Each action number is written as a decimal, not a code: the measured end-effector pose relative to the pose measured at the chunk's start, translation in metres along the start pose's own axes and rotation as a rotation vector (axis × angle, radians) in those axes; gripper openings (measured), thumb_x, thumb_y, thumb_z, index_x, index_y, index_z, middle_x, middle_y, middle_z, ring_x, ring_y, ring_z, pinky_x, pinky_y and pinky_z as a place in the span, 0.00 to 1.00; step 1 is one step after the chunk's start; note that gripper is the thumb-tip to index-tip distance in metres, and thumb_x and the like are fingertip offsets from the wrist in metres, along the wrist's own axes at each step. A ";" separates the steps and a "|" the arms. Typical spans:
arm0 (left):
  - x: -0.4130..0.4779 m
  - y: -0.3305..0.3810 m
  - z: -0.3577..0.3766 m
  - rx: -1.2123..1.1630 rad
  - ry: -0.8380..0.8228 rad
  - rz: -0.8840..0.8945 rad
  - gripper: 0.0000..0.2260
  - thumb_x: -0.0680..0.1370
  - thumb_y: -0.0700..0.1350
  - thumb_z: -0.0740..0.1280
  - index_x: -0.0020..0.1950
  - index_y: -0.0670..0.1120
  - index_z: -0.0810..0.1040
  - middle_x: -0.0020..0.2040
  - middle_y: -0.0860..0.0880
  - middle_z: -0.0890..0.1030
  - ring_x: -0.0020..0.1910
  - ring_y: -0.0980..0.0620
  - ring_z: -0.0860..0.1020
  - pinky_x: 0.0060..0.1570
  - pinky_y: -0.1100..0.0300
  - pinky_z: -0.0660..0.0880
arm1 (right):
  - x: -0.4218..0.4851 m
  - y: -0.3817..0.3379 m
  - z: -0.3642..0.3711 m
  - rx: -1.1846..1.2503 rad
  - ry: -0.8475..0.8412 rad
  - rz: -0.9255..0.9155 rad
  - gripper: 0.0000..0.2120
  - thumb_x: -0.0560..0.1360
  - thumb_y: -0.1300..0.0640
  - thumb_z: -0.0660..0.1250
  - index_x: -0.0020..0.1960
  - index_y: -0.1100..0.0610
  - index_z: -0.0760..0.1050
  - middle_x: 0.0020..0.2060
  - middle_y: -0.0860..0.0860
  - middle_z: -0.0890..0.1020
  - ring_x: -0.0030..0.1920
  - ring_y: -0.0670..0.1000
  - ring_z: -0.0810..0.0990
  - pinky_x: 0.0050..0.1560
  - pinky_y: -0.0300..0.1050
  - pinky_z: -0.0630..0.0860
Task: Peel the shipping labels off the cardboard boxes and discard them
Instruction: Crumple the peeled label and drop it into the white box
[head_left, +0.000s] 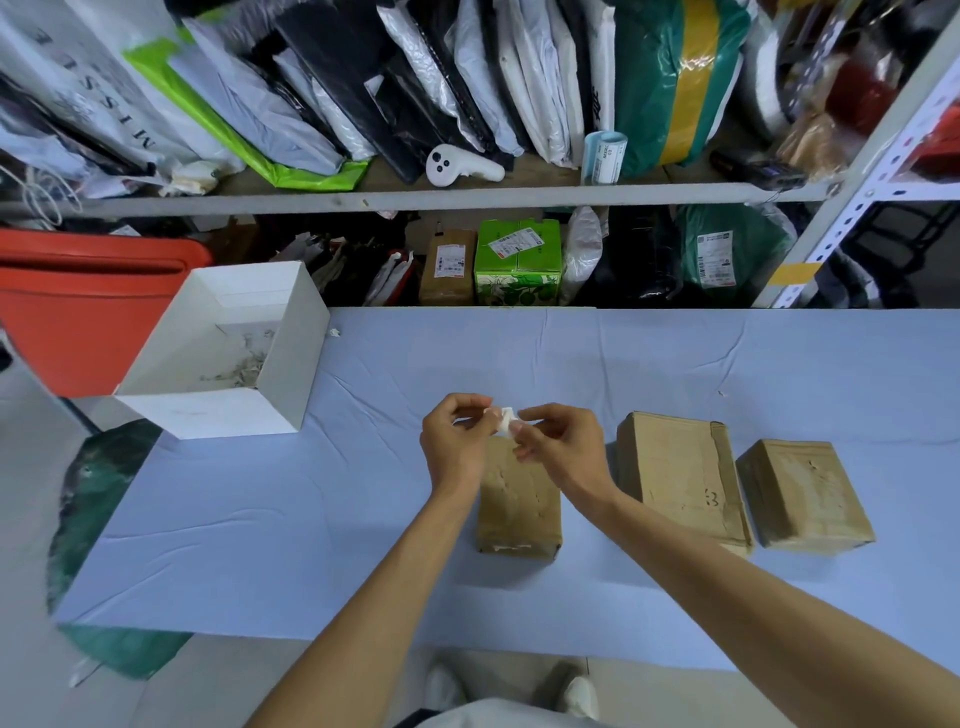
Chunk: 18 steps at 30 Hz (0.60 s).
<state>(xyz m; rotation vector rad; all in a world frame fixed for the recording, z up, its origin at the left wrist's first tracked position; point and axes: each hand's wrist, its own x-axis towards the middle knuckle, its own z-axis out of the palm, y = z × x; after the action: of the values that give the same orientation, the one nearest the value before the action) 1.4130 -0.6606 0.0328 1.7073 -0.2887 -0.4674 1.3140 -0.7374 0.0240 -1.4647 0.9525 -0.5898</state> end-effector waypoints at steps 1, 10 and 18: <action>-0.001 0.000 0.000 0.009 0.009 0.007 0.06 0.70 0.35 0.72 0.41 0.45 0.81 0.40 0.52 0.83 0.40 0.56 0.81 0.43 0.58 0.81 | -0.002 -0.002 0.004 0.070 0.008 -0.002 0.07 0.72 0.61 0.73 0.49 0.63 0.81 0.34 0.56 0.85 0.34 0.56 0.85 0.44 0.57 0.83; 0.000 -0.002 0.000 0.037 0.060 0.007 0.06 0.69 0.39 0.76 0.41 0.44 0.79 0.38 0.53 0.81 0.37 0.59 0.79 0.38 0.70 0.77 | -0.003 -0.001 0.012 0.177 -0.067 0.088 0.11 0.69 0.63 0.75 0.52 0.62 0.82 0.40 0.55 0.86 0.44 0.50 0.86 0.50 0.44 0.80; -0.003 -0.012 -0.002 -0.139 -0.136 -0.085 0.09 0.66 0.46 0.78 0.39 0.47 0.80 0.38 0.48 0.82 0.42 0.47 0.83 0.50 0.51 0.80 | 0.004 -0.002 -0.001 -0.151 -0.121 -0.170 0.07 0.77 0.65 0.65 0.48 0.62 0.83 0.37 0.55 0.85 0.37 0.50 0.84 0.45 0.48 0.83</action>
<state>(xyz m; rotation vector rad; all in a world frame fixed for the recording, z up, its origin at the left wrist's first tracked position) 1.4108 -0.6550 0.0217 1.5598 -0.2763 -0.6527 1.3160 -0.7414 0.0257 -1.7093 0.7969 -0.5544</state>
